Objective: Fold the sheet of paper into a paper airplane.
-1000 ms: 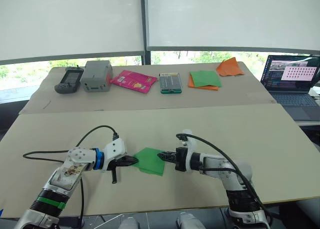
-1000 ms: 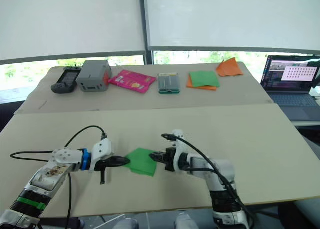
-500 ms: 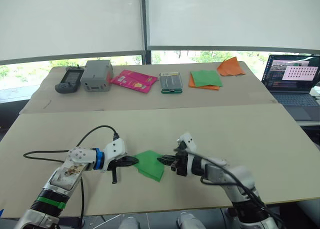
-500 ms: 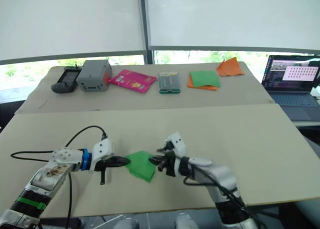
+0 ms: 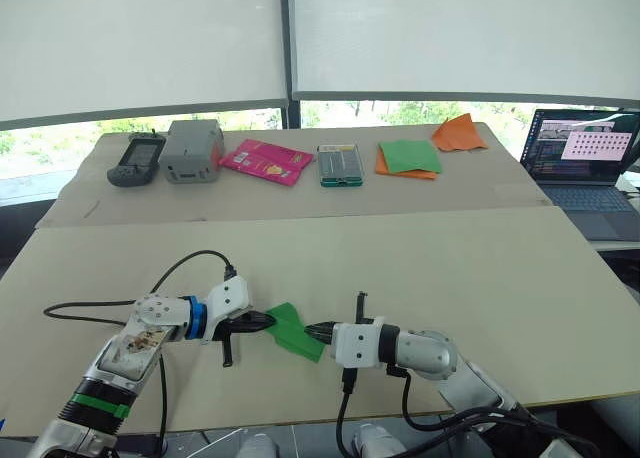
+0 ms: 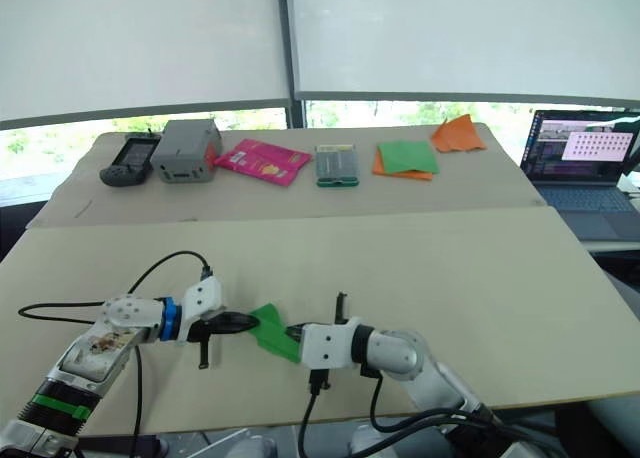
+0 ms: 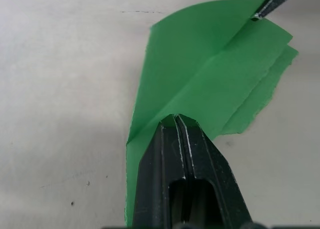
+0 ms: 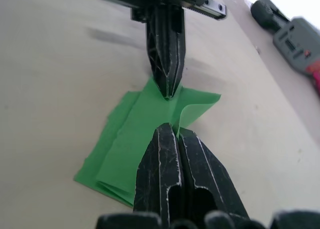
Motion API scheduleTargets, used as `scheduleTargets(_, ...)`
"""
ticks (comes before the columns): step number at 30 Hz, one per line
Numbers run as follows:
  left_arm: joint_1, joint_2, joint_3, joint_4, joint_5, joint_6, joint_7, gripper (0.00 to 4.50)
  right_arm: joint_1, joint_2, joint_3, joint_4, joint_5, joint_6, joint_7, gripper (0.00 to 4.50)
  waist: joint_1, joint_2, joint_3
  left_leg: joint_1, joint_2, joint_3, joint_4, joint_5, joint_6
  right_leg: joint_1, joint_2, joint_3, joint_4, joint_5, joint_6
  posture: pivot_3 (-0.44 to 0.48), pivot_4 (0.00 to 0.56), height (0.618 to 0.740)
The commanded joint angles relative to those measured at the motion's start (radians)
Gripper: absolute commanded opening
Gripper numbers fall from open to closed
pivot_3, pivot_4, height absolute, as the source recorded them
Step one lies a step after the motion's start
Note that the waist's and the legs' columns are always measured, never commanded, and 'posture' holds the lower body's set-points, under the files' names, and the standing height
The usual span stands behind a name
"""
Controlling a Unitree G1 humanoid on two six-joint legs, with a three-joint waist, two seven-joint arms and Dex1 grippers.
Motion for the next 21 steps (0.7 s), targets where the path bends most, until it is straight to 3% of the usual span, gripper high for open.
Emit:
scheduleTargets(1,0.022,0.036,0.014,-0.004,0.005,0.046,-0.005,0.0,-0.018,-0.006,0.021,0.0,-0.072,-0.082,0.006,0.03,-0.001,-0.001,0.0,0.0,0.0,0.0,0.0,0.0,0.0,0.0,0.0,0.0,0.0,0.0,0.0,0.0,0.15,0.74)
scheduleTargets(10,0.049,0.101,0.085,-0.08,-0.08,0.148,-0.039,0.0,-0.016,0.017,0.043,0.028,-0.144,-0.04,0.057,0.03,0.0,-0.003,0.002,0.0,0.0,0.0,0.0,0.0,0.0,0.0,0.0,0.0,0.0,0.0,0.0,0.0,0.15,0.74)
scheduleTargets(13,0.032,0.118,0.132,-0.091,-0.164,0.222,-0.076,0.0,-0.016,0.036,0.038,0.033,-0.142,-0.015,0.066,0.03,0.0,-0.005,0.004,0.0,0.0,0.0,0.0,0.0,0.0,0.0,0.0,0.0,0.001,0.0,0.0,0.0,0.15,0.74)
scheduleTargets(16,-0.013,0.104,0.164,-0.109,-0.257,0.315,-0.098,0.0,-0.016,0.043,0.035,0.039,-0.154,-0.008,0.066,0.03,0.003,-0.005,0.005,0.0,0.0,0.0,0.0,0.0,0.0,-0.001,0.0,0.0,0.001,0.0,-0.001,0.0,0.15,0.74)
scheduleTargets(21,-0.066,0.061,0.128,-0.109,-0.27,0.351,-0.09,0.0,-0.01,0.047,0.031,0.039,-0.166,-0.003,0.066,0.03,0.002,-0.005,0.005,0.0,0.0,0.0,0.0,0.0,0.0,0.0,0.0,0.0,0.001,0.0,-0.001,0.0,0.15,0.74)
